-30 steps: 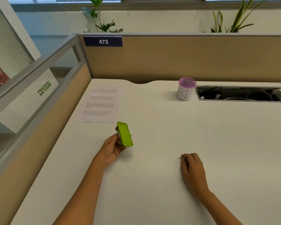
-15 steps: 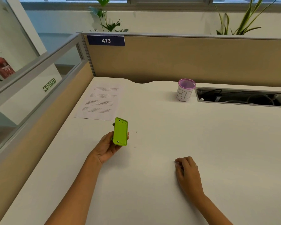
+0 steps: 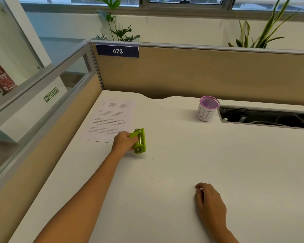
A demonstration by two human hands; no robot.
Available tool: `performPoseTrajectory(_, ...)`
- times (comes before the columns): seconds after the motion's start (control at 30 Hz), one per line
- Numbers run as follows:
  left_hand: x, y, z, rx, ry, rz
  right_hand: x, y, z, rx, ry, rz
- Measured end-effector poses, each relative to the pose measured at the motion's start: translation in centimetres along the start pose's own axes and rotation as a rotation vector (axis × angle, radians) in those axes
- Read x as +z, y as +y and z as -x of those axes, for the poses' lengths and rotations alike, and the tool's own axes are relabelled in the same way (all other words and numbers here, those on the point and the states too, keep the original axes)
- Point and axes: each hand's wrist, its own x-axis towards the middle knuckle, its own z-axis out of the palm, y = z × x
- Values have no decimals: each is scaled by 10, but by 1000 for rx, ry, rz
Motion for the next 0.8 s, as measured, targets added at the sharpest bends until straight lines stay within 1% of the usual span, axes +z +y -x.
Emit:
performPoseTrajectory(0.13, 14, 24, -17, 89, 52, -275, 5, -8, -10, 57, -10, 13)
performPoseTrajectory(0.23, 27, 35, -30, 93, 82, -372, 10, -13, -15, 87, -8, 17)
performPoseTrajectory(0.53, 53, 30, -47, 136, 85, -469, 15, -17, -20, 107, 21, 21)
performPoseTrajectory(0.63, 51, 24, -45, 176, 118, -495, 15, -17, -20, 119, 12, 17)
performPoseTrajectory(0.7, 48, 15, -44, 234, 124, -485, 15, -18, -19, 131, 6, 8)
performPoseTrajectory(0.73, 45, 8, -43, 278, 90, -449, 14, -18, -19, 136, 5, 4)
performPoseTrajectory(0.8, 41, -7, -41, 397, -32, -372, 14, -18, -20, 142, 2, 2)
